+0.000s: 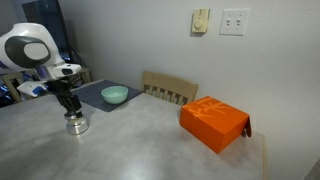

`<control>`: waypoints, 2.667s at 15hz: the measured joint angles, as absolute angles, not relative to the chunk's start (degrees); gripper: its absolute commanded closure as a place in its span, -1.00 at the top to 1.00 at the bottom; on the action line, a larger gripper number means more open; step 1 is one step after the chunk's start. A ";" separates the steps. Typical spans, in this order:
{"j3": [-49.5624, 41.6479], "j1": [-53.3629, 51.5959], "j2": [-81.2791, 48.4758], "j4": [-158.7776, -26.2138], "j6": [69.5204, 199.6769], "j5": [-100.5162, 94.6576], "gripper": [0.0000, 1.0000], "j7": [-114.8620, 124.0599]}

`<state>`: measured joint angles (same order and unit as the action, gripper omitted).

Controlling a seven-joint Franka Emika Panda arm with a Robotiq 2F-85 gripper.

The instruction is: Uncover the silver bottle and put the lid on the table

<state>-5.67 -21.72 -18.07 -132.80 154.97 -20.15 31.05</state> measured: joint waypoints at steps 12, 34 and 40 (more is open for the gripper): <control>-6.25 -13.57 -4.78 -138.85 154.99 -29.63 -0.12 39.77; -3.24 -6.29 -20.42 -131.28 158.64 -8.75 -0.12 25.53; -3.80 -7.15 -26.81 -125.79 159.14 -5.87 -0.12 25.90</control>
<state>-3.80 -7.15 -26.81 -125.79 159.14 -5.87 25.90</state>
